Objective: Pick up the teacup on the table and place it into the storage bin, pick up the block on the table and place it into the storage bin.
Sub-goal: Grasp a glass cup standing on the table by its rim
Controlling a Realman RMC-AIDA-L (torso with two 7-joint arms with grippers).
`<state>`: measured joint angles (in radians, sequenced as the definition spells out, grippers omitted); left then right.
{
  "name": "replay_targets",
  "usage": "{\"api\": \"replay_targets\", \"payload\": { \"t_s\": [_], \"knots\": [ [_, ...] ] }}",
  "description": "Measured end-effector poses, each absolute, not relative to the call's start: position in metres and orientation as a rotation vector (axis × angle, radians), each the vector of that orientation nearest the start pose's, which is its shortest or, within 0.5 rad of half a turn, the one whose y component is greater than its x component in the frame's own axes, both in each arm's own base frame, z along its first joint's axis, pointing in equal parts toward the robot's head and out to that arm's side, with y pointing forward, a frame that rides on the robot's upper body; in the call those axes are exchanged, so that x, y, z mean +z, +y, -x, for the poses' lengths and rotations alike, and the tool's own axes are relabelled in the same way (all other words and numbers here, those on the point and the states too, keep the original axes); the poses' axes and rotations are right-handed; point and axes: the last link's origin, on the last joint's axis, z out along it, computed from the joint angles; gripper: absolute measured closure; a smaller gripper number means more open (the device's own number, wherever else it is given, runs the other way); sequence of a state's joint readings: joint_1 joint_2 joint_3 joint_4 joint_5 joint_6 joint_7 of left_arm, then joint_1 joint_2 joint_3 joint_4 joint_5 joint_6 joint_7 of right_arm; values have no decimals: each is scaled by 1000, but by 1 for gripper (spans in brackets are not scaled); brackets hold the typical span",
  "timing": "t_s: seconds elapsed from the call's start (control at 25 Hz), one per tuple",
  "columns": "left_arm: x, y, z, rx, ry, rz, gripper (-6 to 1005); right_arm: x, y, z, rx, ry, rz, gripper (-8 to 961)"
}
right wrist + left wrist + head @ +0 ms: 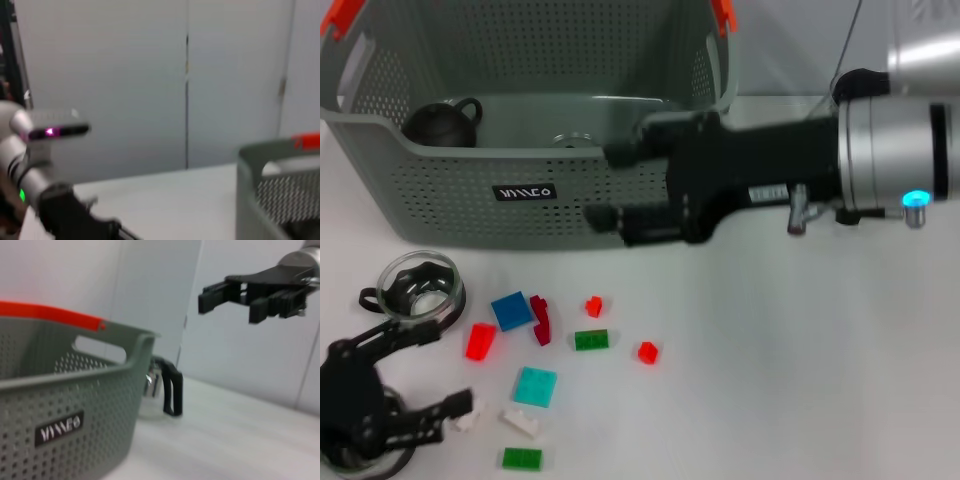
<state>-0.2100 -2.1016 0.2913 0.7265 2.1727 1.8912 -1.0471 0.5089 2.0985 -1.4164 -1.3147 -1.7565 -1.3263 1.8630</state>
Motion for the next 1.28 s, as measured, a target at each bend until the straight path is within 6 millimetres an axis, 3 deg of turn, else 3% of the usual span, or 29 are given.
{"api": "replay_targets", "payload": {
  "t_s": [0.4, 0.68, 0.92, 1.28],
  "knots": [
    [73, 177, 362, -483, -661, 2596, 69, -59, 335, -107, 512, 173, 3085, 257],
    [88, 169, 355, -308, -715, 2695, 67, -67, 345, -101, 493, 177, 3090, 259],
    [87, 172, 343, -110, -716, 2753, 92, -71, 350, -99, 484, 179, 3073, 262],
    [86, 188, 336, -3, -719, 2790, 168, -80, 351, -106, 452, 193, 3084, 260]
  ]
}}
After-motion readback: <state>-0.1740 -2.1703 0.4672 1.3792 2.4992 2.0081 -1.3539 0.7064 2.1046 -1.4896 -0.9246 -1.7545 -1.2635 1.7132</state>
